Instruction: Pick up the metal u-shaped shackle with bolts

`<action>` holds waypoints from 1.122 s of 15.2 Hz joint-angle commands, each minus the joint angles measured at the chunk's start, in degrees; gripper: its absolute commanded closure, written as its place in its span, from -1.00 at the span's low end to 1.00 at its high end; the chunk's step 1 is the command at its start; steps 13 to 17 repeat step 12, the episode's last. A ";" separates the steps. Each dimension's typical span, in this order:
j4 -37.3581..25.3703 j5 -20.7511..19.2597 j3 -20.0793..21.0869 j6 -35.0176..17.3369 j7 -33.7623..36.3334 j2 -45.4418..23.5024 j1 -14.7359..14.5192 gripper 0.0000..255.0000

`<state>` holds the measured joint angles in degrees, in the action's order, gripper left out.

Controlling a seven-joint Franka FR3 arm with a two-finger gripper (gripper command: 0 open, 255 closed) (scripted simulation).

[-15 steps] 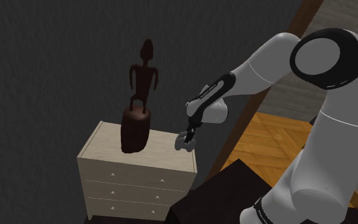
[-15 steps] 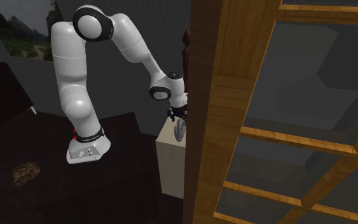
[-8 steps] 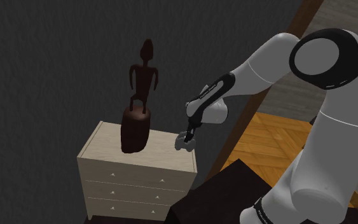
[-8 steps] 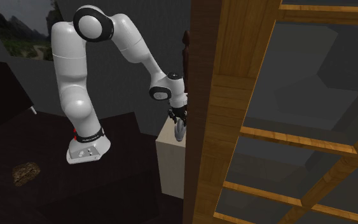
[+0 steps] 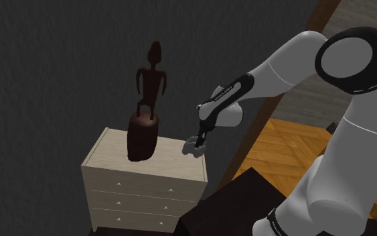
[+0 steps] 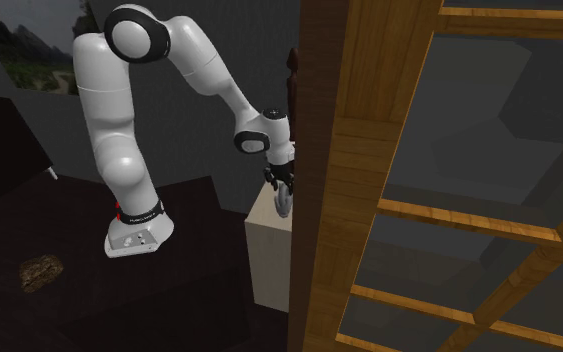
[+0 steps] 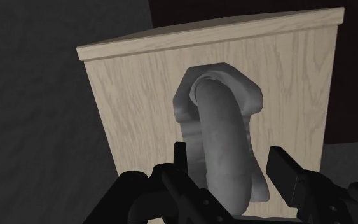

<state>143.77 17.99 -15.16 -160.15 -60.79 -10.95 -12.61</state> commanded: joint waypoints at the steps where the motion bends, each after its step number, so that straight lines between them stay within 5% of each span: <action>1: 0.10 -2.11 -1.02 1.58 1.72 1.83 -0.70 1.00; 10: -0.07 -9.54 -3.15 8.31 7.48 9.05 -1.61 1.00; 17: -0.08 -9.66 -3.14 8.43 7.56 9.17 -1.58 1.00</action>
